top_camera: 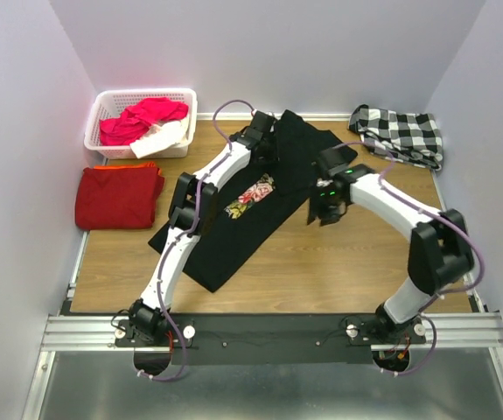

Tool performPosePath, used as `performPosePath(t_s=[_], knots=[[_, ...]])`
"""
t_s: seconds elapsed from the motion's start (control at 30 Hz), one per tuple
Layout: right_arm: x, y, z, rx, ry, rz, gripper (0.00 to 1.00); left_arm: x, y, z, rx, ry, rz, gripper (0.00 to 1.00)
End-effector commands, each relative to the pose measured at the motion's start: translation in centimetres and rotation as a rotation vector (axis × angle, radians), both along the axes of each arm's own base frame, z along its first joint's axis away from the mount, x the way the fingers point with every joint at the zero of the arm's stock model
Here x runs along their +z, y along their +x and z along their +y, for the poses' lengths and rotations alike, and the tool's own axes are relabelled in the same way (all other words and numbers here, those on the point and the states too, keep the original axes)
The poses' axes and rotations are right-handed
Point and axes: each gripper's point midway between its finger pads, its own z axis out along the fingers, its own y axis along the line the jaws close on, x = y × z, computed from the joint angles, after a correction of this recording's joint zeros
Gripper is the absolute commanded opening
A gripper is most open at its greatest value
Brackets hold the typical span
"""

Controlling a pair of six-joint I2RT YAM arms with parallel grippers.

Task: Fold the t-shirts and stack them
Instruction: Rotate the tshirt 90 degrees

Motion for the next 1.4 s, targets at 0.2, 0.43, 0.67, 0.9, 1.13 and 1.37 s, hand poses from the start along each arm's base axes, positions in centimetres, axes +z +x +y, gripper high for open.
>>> performPosePath(t_s=[0.2,0.43,0.67,0.9,1.13,1.37], knots=[[-0.2,-2.2,14.8,0.328,0.029,-0.036,0.5,7.5,0.0,-0.9,-0.286,-0.008,-0.213,0.46],[-1.8,-3.6,21.1,0.544,0.014,-0.044,0.5,13.0,0.9,2.9,-0.213,0.059,-0.312,0.48],[-4.3,-4.7,24.3,0.642,-0.007,-0.015,0.5,14.4,2.9,9.9,-0.027,0.145,-0.301,0.48],[-7.3,-6.0,24.3,0.682,-0.047,0.05,0.5,14.6,2.5,11.9,-0.015,0.182,-0.303,0.48],[-9.4,-9.9,17.8,0.652,-0.165,0.175,0.49,14.3,2.4,12.7,-0.01,0.203,-0.294,0.48],[-9.3,-14.2,10.7,0.59,-0.285,0.276,0.49,13.5,2.2,12.6,-0.024,0.203,-0.28,0.48]])
